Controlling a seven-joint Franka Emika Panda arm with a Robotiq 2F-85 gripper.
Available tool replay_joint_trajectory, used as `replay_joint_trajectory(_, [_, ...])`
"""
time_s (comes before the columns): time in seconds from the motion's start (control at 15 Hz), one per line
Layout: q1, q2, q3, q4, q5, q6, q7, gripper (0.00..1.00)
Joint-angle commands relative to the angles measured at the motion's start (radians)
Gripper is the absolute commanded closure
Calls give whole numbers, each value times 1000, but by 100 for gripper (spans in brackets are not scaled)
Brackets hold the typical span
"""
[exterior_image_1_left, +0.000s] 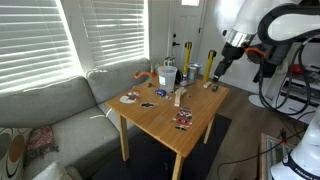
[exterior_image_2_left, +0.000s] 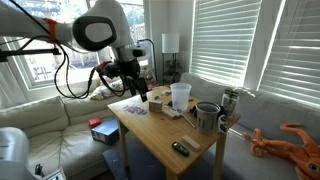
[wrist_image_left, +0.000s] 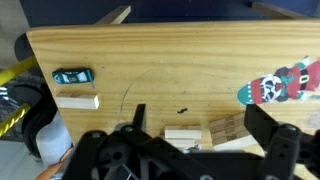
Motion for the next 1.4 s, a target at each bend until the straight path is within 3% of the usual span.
replay_joint_trajectory(0.0, [5, 121, -15, 130, 119, -49, 93, 0])
replay_joint_trajectory(0.27, [8, 226, -24, 232, 241, -131, 156, 0])
replay_joint_trajectory(0.53, [-5, 332, -12, 321, 240, -241, 237, 0])
replay_joint_trajectory(0.6, [-2, 269, -13, 249, 216, -185, 196, 0])
replay_joint_trajectory(1.33, [5, 363, -3, 308, 253, -183, 281, 0])
